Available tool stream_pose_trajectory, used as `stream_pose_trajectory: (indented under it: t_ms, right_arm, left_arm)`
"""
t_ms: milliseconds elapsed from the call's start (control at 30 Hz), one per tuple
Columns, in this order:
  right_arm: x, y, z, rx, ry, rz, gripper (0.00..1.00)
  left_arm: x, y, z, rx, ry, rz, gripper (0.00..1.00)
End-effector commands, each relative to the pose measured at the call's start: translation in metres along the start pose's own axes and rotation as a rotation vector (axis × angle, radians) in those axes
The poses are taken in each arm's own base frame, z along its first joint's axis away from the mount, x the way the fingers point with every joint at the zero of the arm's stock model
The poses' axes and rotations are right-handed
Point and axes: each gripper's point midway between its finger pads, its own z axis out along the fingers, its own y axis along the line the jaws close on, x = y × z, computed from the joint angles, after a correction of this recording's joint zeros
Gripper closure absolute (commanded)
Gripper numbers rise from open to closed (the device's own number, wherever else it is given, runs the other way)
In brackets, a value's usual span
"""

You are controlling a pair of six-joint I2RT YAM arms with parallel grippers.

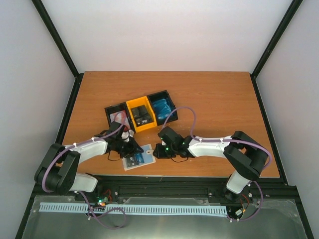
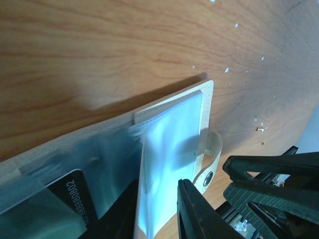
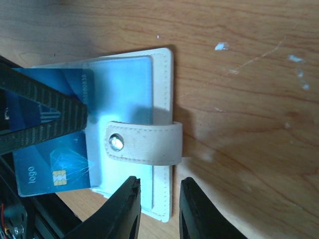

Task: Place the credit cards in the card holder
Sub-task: Insert the credit card into the card holder.

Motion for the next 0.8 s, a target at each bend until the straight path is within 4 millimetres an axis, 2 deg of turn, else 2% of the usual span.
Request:
stream_pose_trajectory:
  t_ms: [0,167,300,433,567,767]
  right_arm:
    - [-0.004,0.004,-0.013,0.007,-0.045,-0.015,0.76]
    - [-0.001,0.032,-0.018,-0.055,-0.04,-0.105,0.76]
    - [0.0,0.053,-0.016,-0.02,-0.059,-0.182,0.74]
    - [-0.004,0.058,-0.011,0.107,-0.099,-0.248,0.64]
    - [-0.003,0.066,-0.003,0.159,-0.094,-0.304,0.54]
    - [0.006,0.067,0.009,0.216,-0.073,-0.353,0.45]
  left_arm:
    - [-0.013,-0.029,0.004,0.068,-0.013,0.092,0.79]
    - [-0.014,-0.025,0.006,0.037,-0.012,0.079,0.78]
    - [-0.015,-0.022,0.004,0.007,-0.015,0.064,0.76]
    - [-0.015,-0.021,0.003,-0.009,-0.01,0.044,0.76]
    - [-0.015,-0.019,0.005,-0.017,-0.003,0.032,0.76]
    - [-0.014,-0.015,0.007,-0.028,0.004,0.011,0.76]
